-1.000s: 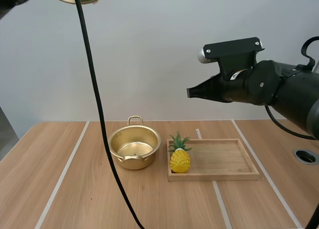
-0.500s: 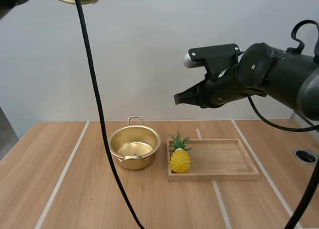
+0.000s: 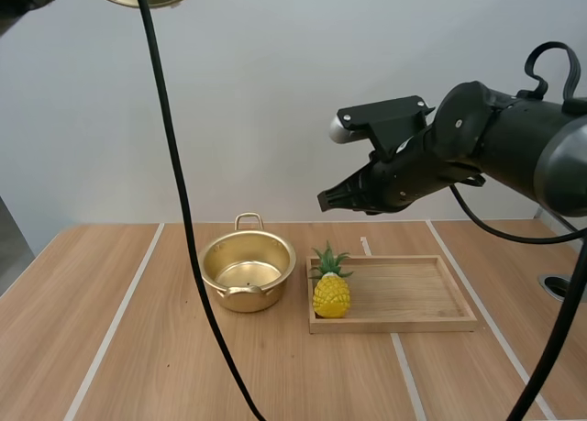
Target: Open the pot, put the pineapple inside, and close it
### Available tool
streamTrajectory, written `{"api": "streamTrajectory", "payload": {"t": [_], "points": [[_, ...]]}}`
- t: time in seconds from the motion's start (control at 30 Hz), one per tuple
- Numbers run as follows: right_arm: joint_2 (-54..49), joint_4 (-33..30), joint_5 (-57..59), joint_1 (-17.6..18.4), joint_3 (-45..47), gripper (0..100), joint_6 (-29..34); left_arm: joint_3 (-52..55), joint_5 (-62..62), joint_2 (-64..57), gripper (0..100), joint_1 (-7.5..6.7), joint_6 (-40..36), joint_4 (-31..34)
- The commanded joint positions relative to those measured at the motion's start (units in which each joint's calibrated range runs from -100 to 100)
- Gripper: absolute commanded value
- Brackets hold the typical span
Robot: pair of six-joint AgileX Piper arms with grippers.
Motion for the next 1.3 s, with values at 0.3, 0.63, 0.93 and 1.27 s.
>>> {"api": "streamTrajectory", "payload": {"t": [0.3,0.63,0.93,1.27], "points": [[-0.22,1.40,5.16,0.11,-0.52,0,-1.67,-0.32,-0.70,-0.38,0,0.06,-0.59,-0.98],[-0.22,1.08,5.66,0.11,-0.52,0,-2.19,-0.32,-0.70,-0.38,0,0.06,-0.59,-0.98],[-0.22,-0.33,9.48,0.11,-0.52,100,-2.45,-0.32,-0.70,-0.38,0,0.06,-0.59,-0.98],[-0.22,-1.36,12.86,0.11,-0.52,100,0.58,-0.32,-0.70,-0.38,0,0.06,-0.59,-0.98]]}}
